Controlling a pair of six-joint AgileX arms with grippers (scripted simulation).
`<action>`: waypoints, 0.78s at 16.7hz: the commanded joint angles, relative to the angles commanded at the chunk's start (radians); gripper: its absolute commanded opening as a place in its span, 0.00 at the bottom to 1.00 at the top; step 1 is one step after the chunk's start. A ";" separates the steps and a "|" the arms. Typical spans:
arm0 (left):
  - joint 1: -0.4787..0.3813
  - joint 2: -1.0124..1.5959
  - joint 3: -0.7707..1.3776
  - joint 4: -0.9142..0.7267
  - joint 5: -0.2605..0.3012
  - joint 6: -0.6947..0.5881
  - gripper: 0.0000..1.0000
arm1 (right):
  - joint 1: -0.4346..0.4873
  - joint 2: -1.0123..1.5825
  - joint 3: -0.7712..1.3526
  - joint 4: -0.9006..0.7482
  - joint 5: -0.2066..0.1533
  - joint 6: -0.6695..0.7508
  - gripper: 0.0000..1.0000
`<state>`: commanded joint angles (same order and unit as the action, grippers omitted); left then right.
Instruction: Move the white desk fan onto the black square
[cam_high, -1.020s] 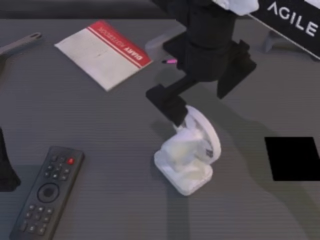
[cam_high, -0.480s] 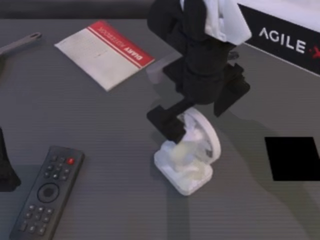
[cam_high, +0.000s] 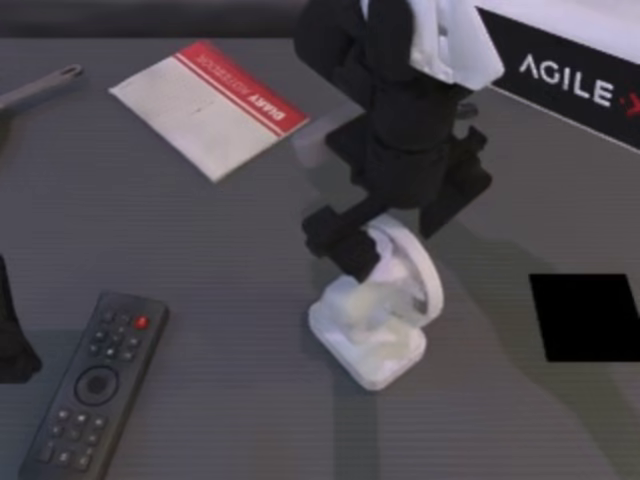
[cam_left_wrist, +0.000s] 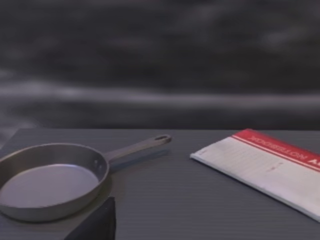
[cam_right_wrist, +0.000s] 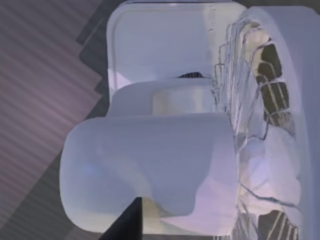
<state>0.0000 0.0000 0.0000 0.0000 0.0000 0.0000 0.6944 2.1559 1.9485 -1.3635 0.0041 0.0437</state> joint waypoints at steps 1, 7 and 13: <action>0.000 0.000 0.000 0.000 0.000 0.000 1.00 | 0.000 0.000 0.000 0.000 0.000 0.000 0.55; 0.000 0.000 0.000 0.000 0.000 0.000 1.00 | 0.000 0.000 0.000 0.000 0.000 0.000 0.10; 0.000 0.000 0.000 0.000 0.000 0.000 1.00 | 0.000 0.000 0.000 0.000 0.000 0.000 0.00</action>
<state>0.0000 0.0000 0.0000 0.0000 0.0000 0.0000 0.6944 2.1559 1.9485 -1.3635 0.0041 0.0437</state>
